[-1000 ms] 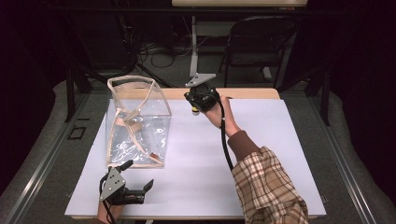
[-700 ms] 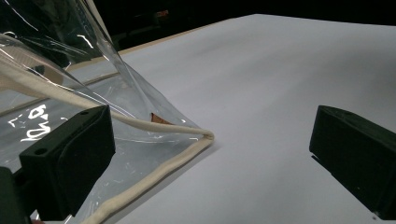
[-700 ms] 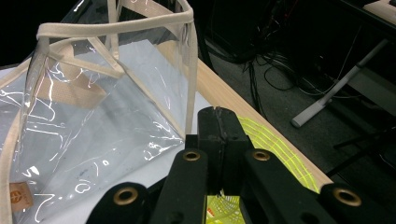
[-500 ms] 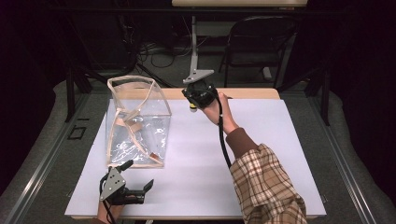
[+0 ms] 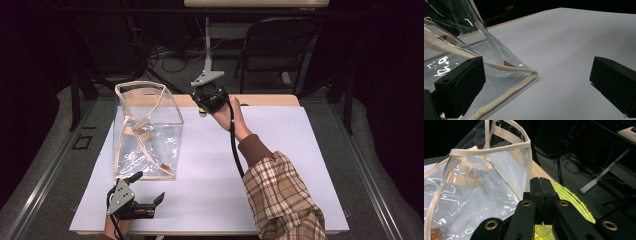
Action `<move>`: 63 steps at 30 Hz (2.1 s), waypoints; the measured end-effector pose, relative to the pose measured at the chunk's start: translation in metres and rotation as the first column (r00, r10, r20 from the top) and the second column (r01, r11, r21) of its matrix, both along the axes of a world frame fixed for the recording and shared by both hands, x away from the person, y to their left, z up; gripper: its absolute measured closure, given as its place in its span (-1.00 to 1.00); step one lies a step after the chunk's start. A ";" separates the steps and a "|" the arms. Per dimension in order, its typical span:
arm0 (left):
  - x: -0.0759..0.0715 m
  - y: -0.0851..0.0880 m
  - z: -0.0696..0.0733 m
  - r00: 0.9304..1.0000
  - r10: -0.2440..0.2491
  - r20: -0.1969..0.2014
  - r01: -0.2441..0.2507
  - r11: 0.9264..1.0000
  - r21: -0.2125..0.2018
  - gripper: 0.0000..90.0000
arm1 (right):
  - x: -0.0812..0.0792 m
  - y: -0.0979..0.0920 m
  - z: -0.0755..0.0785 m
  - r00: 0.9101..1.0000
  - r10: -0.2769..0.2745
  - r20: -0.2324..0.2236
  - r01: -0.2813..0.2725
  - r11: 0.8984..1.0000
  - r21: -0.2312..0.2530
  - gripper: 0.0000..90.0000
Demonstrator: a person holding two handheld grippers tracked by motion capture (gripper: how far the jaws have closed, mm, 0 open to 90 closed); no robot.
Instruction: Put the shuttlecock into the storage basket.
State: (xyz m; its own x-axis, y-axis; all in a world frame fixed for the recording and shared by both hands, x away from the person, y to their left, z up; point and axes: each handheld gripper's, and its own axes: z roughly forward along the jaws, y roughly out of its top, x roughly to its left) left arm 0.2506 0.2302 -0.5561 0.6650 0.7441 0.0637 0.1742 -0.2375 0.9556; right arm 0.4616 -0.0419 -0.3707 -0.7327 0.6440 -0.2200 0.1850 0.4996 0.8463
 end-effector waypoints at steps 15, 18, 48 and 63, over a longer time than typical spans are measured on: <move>0.000 0.000 0.000 1.000 -0.002 0.002 0.002 1.000 -0.002 -1.00 | 0.001 0.013 0.010 1.000 0.018 0.019 -0.018 1.000 0.007 1.00; 0.000 0.000 0.000 1.000 -0.002 0.003 0.002 1.000 -0.003 -1.00 | 0.000 0.016 0.012 1.000 0.021 0.020 -0.021 1.000 0.009 1.00; 0.000 0.001 0.001 1.000 -0.004 0.003 0.004 1.000 -0.011 -1.00 | 0.002 0.032 0.032 0.998 0.037 0.047 -0.038 0.999 0.020 1.00; 0.000 0.001 0.001 1.000 -0.007 0.002 0.007 1.000 -0.016 -1.00 | 0.006 0.041 0.040 0.997 0.044 0.058 -0.045 0.999 0.017 1.00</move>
